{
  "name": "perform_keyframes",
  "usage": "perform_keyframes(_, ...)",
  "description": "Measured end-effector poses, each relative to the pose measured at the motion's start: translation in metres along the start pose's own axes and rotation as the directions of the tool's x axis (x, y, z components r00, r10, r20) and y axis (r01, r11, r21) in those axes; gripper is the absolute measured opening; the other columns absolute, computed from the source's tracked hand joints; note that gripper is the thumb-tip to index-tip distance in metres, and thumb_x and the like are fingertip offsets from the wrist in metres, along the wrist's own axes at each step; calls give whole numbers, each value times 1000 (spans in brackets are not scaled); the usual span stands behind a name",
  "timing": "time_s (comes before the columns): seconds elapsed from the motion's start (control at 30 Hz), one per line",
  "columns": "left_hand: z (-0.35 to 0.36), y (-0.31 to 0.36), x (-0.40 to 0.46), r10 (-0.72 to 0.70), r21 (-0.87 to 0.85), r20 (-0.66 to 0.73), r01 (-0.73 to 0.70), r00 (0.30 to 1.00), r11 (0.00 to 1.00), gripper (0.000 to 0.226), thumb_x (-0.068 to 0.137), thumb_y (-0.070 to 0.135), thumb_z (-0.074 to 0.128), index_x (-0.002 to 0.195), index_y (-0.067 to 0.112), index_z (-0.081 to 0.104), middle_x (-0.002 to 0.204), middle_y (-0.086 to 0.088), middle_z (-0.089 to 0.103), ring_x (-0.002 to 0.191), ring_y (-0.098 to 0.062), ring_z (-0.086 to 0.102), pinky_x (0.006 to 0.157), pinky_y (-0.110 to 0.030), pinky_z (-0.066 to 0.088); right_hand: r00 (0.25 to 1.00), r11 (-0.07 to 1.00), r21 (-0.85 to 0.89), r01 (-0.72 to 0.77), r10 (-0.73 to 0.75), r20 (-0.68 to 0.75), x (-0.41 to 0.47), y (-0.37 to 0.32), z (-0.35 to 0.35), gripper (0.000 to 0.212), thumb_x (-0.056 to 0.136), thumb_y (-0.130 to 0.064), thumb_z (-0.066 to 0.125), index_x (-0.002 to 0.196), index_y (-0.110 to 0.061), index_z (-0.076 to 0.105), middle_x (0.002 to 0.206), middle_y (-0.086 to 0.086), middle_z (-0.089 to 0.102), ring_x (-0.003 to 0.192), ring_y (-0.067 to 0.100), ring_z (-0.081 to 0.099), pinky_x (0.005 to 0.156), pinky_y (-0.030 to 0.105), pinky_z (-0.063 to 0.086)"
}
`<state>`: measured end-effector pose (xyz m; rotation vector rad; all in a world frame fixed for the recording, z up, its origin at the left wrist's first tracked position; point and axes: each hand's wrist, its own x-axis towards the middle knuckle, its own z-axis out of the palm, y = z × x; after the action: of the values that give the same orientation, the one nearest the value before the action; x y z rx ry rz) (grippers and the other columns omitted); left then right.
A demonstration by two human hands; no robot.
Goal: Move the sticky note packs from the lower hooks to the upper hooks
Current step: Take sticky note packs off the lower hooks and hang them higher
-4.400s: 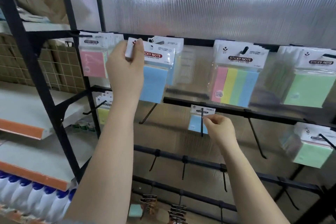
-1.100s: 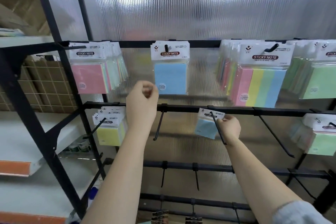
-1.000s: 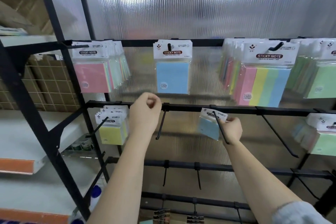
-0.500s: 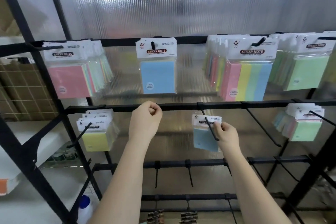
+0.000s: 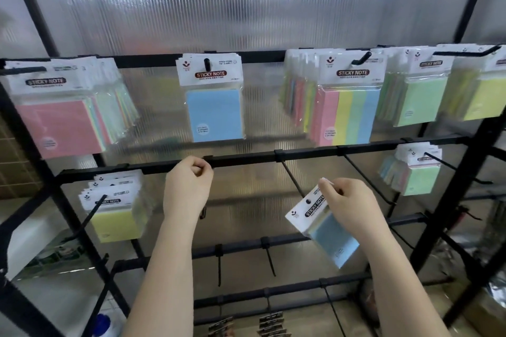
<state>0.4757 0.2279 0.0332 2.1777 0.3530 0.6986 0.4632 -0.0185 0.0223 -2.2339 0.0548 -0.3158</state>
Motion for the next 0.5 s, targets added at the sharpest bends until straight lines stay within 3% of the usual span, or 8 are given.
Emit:
perform_keyframes(0.1,-8,-3,0,3,-14,-49,-4,999,1000,12,93,16,52,89,14,63,66,11,56,61,-4,48,50,-19,32,998,998,40,38,-36,-43,-8,-10,-3,45,95,-31,48,59,-12,30,45,-6,43,41,7,27,43,20,20)
perform_keyframes(0.23,-19,-10,-2,22,-14,-108,-24,994,1000,10,92,19,53,86,20,60,70,14,56,64,-4,49,49,-21,31,995,989,132,62,-51,-88,-16,-27,2,50,96,-33,49,60,-2,36,39,-9,37,42,9,26,42,20,23)
perform_keyframes(0.33,-24,-25,-8,77,-73,-256,-99,964,992,6,91,17,55,87,19,60,75,10,58,71,-13,54,54,-16,33,996,969,246,30,-9,-89,-23,-40,10,51,96,-35,48,70,8,46,44,-11,46,45,7,27,43,18,24)
perform_keyframes(0.43,-29,-49,-19,131,-71,-417,-176,900,982,6,90,14,55,87,15,60,77,6,57,71,-16,53,61,-21,34,998,948,317,13,6,-58,-30,-52,19,49,97,-38,47,75,5,56,47,-13,55,51,9,35,51,23,24)
perform_keyframes(0.5,-34,-69,-25,107,-53,-477,-150,872,987,7,90,14,54,86,13,60,77,5,57,72,-18,53,64,-24,34,999,935,354,7,7,-38,-33,-61,25,48,97,-39,47,81,4,61,53,-12,61,58,11,40,56,27,27)
